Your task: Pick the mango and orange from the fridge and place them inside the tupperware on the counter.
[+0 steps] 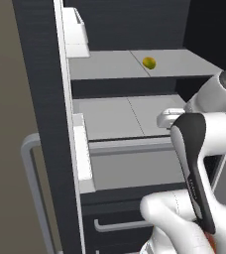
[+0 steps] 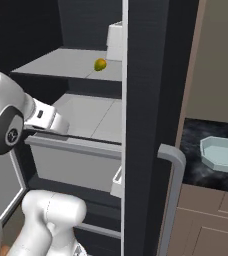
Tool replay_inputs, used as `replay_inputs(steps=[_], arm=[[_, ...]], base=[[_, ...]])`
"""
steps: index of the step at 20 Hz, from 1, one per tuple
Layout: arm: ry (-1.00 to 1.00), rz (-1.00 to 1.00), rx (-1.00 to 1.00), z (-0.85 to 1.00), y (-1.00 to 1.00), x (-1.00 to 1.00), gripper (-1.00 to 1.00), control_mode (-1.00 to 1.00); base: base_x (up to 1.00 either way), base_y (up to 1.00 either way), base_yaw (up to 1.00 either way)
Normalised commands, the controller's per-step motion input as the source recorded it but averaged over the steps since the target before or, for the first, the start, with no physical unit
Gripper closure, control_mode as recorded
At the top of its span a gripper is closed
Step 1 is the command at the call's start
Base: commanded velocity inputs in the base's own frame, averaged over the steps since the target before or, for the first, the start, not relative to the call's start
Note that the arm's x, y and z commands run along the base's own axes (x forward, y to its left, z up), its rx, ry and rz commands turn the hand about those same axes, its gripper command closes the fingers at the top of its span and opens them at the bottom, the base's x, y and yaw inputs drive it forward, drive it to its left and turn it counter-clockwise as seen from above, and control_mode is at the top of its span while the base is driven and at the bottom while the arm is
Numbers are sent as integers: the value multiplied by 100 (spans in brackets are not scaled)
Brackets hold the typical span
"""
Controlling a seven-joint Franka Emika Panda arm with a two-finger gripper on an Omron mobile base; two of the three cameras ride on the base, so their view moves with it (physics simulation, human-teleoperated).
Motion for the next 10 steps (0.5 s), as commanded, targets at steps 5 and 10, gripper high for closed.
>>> replay_inputs(steps=[5, 10], arm=[[0, 0, 0, 47, -9, 69, -100, -100], [0, 0, 0, 26, -8, 74, -100, -100]], base=[[0, 0, 0], [0, 0, 0]])
